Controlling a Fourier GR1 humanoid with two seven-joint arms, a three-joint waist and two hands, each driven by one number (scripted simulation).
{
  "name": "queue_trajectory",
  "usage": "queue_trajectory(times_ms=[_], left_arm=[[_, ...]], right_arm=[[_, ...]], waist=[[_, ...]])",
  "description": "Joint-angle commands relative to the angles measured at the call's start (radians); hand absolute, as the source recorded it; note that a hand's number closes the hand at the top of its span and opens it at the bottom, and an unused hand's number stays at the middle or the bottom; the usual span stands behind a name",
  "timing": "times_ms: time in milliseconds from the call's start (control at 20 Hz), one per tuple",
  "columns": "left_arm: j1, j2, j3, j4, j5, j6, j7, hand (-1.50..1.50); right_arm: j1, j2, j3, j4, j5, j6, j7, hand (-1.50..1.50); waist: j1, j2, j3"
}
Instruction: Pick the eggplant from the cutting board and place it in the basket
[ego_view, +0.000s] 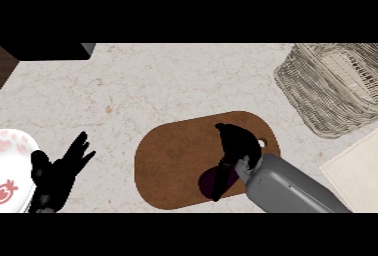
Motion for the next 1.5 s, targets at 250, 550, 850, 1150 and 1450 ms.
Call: queue_trajectory(times_ms=[250,550,850,1150,1450], left_arm=[[0.007,-0.027,-0.011,0.074,-0.015,0.0,0.049,0.0],[0.054,-0.023,-0.008,0.033,-0.023,0.001,0.07,0.0],[0.07,-0.016,0.011,0.054,-0.008,-0.013,0.049,0.0],[0.082,-0.022,0.024,0.062,-0.015,-0.012,0.027,0.0],[0.119,-0.021,0.031,0.02,-0.006,-0.013,0.014,0.0]], right_arm=[[0.017,-0.007,0.077,0.018,0.113,0.053,0.052,1.5],[0.034,-0.032,0.103,-0.034,0.167,0.072,-0.022,1.5],[0.122,-0.354,0.266,-0.354,0.315,0.062,-0.491,1.5],[0.258,-0.593,0.141,-0.492,0.385,-0.207,-0.679,1.5],[0.377,-0.456,-0.105,-0.74,0.046,-0.43,-0.713,1.5]], waist=[[0.001,0.016,-0.013],[0.005,0.012,-0.013],[-0.039,0.004,-0.01],[-0.038,0.013,-0.011],[-0.078,0.011,-0.008]])
